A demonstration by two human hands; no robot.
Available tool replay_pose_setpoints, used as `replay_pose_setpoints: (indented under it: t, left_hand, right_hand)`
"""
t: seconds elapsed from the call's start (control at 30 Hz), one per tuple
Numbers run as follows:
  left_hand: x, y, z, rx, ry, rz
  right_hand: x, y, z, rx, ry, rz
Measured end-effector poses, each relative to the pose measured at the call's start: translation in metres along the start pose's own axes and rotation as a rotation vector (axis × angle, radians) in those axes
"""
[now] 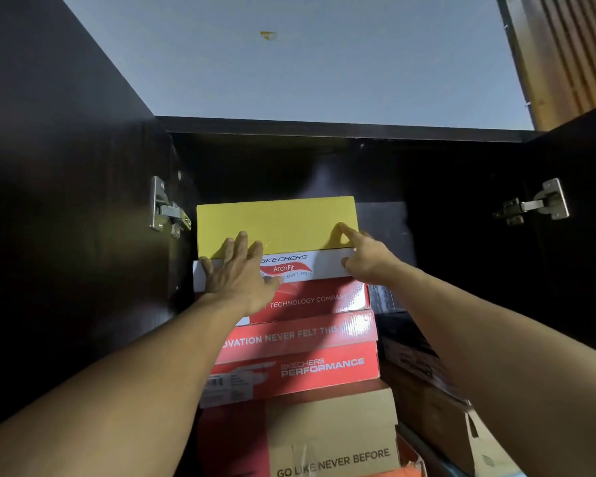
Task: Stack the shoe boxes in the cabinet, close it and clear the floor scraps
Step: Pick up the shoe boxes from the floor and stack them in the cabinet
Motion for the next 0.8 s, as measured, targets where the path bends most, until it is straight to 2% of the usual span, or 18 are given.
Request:
replay_pose_setpoints:
  t: [0.1,0.2,0.33,0.53,0.67,0.8]
  left_hand:
    - [-0.004,0.001,0.000,-0.067,0.015,0.032]
    - [-0.003,-0.001,-0.001,-0.039,0.022,0.026]
    - [0.013,-0.007,0.004,0.090,-0.003,-0.030]
    - [0.067,-0.009,0.017,0.134,-0.154,0.037]
    - [0.120,-0.011,0.037,0.063,-0.266,0.189]
    - [0.174,-0.016,0.074,-0.123,-0.399,0.455]
  right_hand:
    - [-0.003,0.000,0.000,-0.096,-0.001,0.022]
    - [-0.005,0.003,0.005,-0.133,0.013,0.001]
    - [-0.001,0.012,0.019,-0.089,-0.019,0.000]
    - [0.018,0.049,0.065,-0.012,-0.105,0.102]
    - [0.038,0.084,0.119,-0.040,-0.184,0.142]
    - [0.055,0.116,0.181,-0.096,-0.332,0.247]
Point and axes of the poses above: each hand's wrist, its own z-axis away from the middle knuckle, its own y-axis out of the back of the hand, x = y × z, the point moved 1 cm from there along -z, towards the middle knuckle, and after that the axes turned 8 degrees about -x, right-handed, at the moved point
